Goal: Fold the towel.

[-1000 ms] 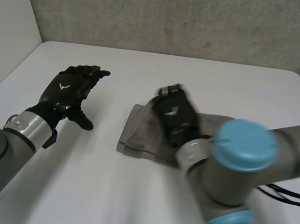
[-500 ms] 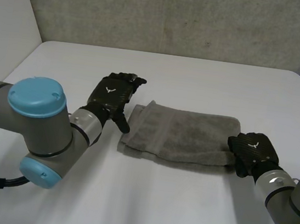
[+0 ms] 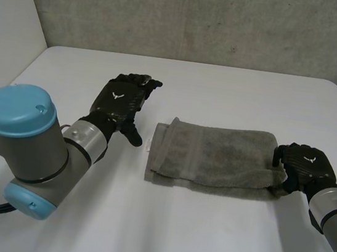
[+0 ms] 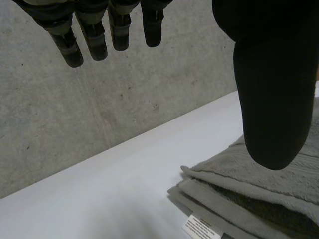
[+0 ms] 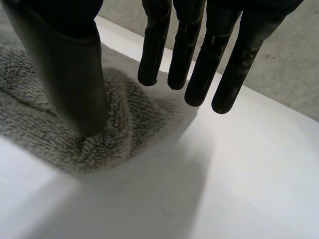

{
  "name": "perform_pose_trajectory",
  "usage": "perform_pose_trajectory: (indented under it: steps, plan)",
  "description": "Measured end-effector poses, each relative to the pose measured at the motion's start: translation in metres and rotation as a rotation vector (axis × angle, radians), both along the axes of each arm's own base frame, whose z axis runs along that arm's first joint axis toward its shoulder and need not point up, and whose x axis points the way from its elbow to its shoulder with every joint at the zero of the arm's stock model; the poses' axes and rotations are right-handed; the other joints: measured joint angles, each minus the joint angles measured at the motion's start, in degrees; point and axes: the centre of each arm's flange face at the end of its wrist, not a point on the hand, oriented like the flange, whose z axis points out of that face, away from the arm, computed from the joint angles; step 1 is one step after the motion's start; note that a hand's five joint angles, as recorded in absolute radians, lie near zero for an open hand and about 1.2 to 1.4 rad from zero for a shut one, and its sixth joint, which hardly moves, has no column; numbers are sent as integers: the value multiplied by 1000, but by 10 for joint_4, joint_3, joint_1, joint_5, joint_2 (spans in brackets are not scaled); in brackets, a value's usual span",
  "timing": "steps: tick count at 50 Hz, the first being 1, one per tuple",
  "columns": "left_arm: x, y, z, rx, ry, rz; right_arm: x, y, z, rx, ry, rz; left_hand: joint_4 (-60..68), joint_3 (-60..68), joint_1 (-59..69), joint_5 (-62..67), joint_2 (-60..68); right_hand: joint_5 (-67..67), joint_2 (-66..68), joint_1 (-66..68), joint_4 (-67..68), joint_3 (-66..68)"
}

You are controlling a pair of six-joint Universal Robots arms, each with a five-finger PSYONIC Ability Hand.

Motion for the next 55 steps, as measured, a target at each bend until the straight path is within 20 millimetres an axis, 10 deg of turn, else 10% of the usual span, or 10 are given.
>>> perform_pose_trajectory:
  steps: [8, 15, 26, 36, 43, 51, 55]
  plan:
    - [1, -1, -5, -34, 19, 5, 2, 1, -8, 42, -58, 6, 0, 0, 0, 0, 0, 44, 5, 25, 20, 13]
    - [1, -2, -6, -53, 29, 8, 0, -3, -14, 50, -28, -5, 0, 0, 0, 0, 0, 374, 325, 362, 361, 357]
    - [1, -3, 3, -70, 42, 11, -2, -11, 13, -230, 391, 57, 0, 0, 0, 0, 0, 376, 325, 362, 366, 360]
    - [6, -3, 29, -126, 76, 23, 114, 27, 33, -542, 530, 429, 0, 0, 0, 0, 0, 378, 334, 363, 366, 360]
    - [12, -6, 36, -140, 85, 40, 175, 84, -1, -539, 579, 709, 0, 0, 0, 0, 0, 377, 333, 362, 366, 359]
    - [12, -7, 31, -131, 81, 40, 175, 96, 4, -512, 554, 719, 0, 0, 0, 0, 0, -219, -242, -226, -226, -232]
    - [10, -7, 31, -129, 81, 37, 155, 79, 30, -471, 410, 587, 0, 0, 0, 0, 0, -250, -269, -265, -253, -265]
